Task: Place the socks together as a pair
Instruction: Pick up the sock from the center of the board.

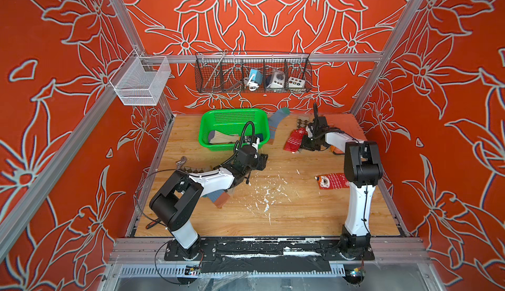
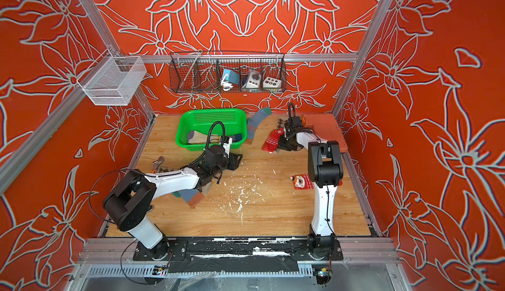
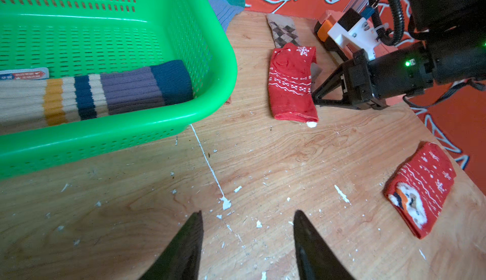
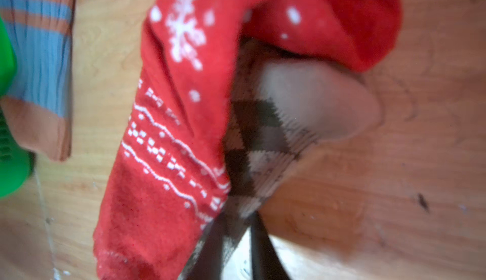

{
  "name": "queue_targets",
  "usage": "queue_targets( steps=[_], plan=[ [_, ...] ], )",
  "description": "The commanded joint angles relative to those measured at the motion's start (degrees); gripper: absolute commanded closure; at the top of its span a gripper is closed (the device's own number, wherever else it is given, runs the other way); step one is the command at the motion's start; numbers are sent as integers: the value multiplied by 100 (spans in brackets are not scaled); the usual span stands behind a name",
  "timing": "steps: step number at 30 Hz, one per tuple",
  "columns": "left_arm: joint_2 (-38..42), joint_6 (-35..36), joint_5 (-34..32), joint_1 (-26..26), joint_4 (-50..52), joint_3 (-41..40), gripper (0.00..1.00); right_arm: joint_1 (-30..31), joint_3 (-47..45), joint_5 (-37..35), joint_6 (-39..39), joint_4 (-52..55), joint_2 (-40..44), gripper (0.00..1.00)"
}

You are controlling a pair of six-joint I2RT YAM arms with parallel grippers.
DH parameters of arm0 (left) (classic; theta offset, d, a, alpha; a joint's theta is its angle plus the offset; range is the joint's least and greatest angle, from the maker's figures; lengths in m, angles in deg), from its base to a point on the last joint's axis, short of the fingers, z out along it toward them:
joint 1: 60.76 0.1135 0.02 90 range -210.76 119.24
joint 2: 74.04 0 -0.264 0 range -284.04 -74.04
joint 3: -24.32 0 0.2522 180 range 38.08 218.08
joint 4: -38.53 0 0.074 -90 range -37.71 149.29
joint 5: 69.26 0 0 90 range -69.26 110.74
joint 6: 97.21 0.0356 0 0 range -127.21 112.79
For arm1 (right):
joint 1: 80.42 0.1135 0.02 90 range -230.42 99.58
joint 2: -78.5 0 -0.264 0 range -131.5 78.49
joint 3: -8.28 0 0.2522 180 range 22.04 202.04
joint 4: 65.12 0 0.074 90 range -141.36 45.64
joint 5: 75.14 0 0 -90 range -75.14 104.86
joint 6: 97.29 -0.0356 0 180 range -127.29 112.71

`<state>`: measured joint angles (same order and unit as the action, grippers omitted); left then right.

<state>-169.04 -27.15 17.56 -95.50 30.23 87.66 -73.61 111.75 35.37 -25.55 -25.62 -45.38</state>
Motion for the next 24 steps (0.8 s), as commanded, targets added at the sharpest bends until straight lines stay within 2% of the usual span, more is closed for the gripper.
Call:
queue_targets(
  steps=[1,13,18,24],
  plan=[
    [91,70,-60,-15,-136,-10,46,46,79,106,-2,244,-77,99],
    [353,140,-286,-15,-202,-166,47,363,-189,58,49,377,1753,100],
    [479,158,-365,-15,-215,-236,47,403,-367,354,-81,149,2325,100],
    [559,134,-514,-6,-172,-264,48,486,-272,657,-64,428,2817,100]
  ],
)
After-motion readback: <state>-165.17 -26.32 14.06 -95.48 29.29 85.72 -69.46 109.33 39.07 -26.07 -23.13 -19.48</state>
